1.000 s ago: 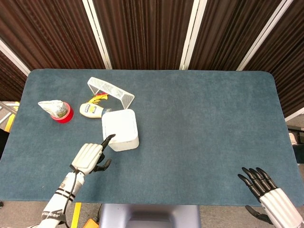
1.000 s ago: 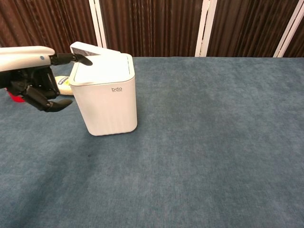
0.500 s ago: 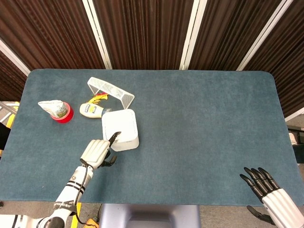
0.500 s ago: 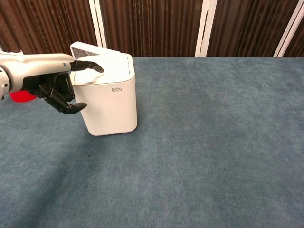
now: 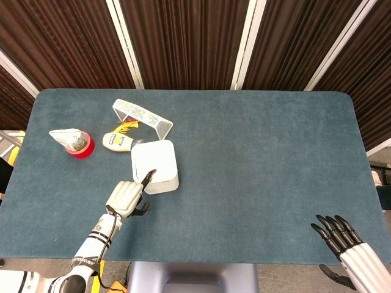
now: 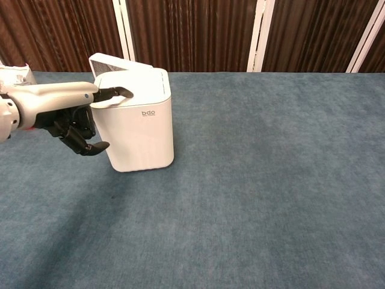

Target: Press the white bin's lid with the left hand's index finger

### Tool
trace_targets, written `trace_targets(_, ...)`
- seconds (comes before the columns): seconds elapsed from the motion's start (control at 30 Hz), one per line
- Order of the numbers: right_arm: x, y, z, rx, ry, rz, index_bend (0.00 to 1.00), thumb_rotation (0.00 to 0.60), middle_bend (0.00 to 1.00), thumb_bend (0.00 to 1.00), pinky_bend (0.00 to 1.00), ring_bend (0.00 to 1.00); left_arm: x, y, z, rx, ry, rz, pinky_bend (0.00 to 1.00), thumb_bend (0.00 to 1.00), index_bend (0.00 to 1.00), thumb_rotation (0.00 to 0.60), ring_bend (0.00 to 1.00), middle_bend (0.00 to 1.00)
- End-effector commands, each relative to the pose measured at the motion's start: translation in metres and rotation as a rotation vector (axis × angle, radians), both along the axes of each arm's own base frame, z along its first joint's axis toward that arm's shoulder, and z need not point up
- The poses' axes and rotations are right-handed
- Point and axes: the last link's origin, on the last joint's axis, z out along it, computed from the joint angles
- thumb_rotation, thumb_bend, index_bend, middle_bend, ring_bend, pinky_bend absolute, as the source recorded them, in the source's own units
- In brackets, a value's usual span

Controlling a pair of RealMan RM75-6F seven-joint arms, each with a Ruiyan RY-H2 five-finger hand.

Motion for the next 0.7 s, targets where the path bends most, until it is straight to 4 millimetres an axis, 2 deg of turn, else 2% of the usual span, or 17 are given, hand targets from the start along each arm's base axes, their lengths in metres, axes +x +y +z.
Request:
trace_targets(0.03, 0.000, 0.000, 0.000, 0.001, 0.001, 0.001, 0.00, 0.600, 0.00, 0.31, 0.00, 0.00, 0.005, 0.002, 0.003, 0.013, -0.029, -0.011, 1.00, 0.44, 0.00, 0.600, 1.00, 1.00)
trace_targets(0.2, 0.000, 0.000, 0.000, -0.002, 0.002, -0.001, 0.00, 0.600, 0.00, 0.31, 0.00, 0.00, 0.012, -0.003, 0.025, 0.114, -0.115, -0.090, 1.00, 0.44, 0.00, 0.600, 1.00, 1.00)
trace_targets(0.33, 0.000, 0.002, 0.000, -0.001, 0.004, 0.001, 0.00, 0.600, 0.00, 0.31, 0.00, 0.00, 0.003, -0.019, 0.048, 0.155, -0.078, -0.148, 1.00, 0.44, 0.00, 0.600, 0.98, 0.98)
trace_targets(0.4, 0.000, 0.002, 0.000, -0.001, 0.005, 0.001, 0.00, 0.600, 0.00, 0.31, 0.00, 0.00, 0.002, -0.023, 0.052, 0.159, -0.074, -0.152, 1.00, 0.44, 0.00, 0.600, 0.97, 0.96)
trace_targets(0.5, 0.001, 0.003, -0.001, 0.000, 0.006, 0.004, 0.00, 0.600, 0.00, 0.31, 0.00, 0.00, -0.006, -0.034, 0.063, 0.166, -0.068, -0.159, 1.00, 0.44, 0.00, 0.600, 0.91, 0.89)
trace_targets(0.57, 0.001, 0.004, -0.002, 0.002, 0.012, 0.005, 0.00, 0.600, 0.00, 0.31, 0.00, 0.00, -0.034, -0.063, 0.078, 0.147, -0.052, -0.144, 0.98, 0.44, 0.00, 0.600, 0.78, 0.77)
trace_targets(0.6, 0.001, 0.005, -0.003, 0.004, 0.015, 0.006, 0.00, 0.600, 0.00, 0.31, 0.00, 0.00, -0.053, -0.080, 0.085, 0.148, -0.052, -0.168, 0.91, 0.44, 0.00, 0.600, 0.67, 0.67)
trace_targets(0.67, 0.001, 0.005, -0.005, 0.004, 0.022, 0.005, 0.00, 0.600, 0.00, 0.31, 0.00, 0.00, -0.083, -0.099, 0.093, 0.168, -0.032, -0.207, 0.71, 0.44, 0.00, 0.600, 0.42, 0.43)
trace_targets(0.7, 0.001, 0.005, -0.006, 0.005, 0.026, 0.004, 0.00, 0.600, 0.00, 0.31, 0.00, 0.00, -0.097, -0.107, 0.097, 0.195, -0.018, -0.216, 0.58, 0.44, 0.00, 0.600, 0.31, 0.32)
